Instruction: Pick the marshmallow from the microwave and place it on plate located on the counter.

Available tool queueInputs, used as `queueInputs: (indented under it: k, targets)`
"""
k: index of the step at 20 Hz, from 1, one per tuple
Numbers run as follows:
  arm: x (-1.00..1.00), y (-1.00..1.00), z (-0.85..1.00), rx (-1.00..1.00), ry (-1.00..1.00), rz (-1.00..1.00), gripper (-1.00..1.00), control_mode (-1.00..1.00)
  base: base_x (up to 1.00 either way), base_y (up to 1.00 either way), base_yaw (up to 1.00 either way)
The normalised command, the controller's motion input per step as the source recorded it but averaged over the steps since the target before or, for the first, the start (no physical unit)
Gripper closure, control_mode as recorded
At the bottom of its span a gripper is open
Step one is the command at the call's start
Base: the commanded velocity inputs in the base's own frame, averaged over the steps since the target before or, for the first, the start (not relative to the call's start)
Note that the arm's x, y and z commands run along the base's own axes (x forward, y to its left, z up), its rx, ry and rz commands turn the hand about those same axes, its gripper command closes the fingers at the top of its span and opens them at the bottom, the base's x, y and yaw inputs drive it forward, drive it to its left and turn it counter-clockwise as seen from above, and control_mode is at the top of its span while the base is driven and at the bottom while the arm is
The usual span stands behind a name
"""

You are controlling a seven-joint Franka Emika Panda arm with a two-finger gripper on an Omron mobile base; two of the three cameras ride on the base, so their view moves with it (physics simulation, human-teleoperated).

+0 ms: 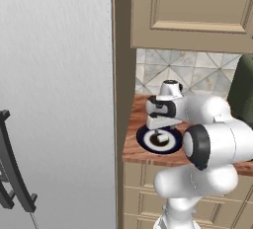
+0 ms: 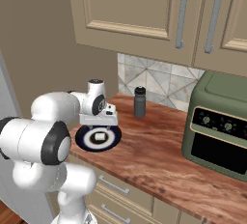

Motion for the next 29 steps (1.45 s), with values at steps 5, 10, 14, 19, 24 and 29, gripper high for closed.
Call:
queueInputs:
  k: [5, 10, 14, 19, 24, 29]
  targets:
    - [-0.82, -0.16, 0.86, 0.0, -0.11, -0.02, -1.0, -1.0, 0.0, 0.0, 0.0]
    - [-1.0, -0.19, 0.8, 0.0, -0.09, -0.06, -1.0, -1.0, 0.0, 0.0, 0.0]
    - [-0.98, -0.18, 0.95, 0.0, -0.08, -0.1, -1.0, -1.0, 0.0, 0.0, 0.0]
    - [-0.88, -0.16, 0.96, 0.0, -0.06, -0.12, -1.0, -1.0, 0.0, 0.0, 0.0]
    - [-0.87, -0.06, 0.93, 0.0, -0.07, -0.11, -1.0, -1.0, 0.0, 0.0, 0.0]
    - [-0.82, 0.0, 0.91, 0.0, -0.09, -0.09, -1.0, -1.0, 0.0, 0.0, 0.0]
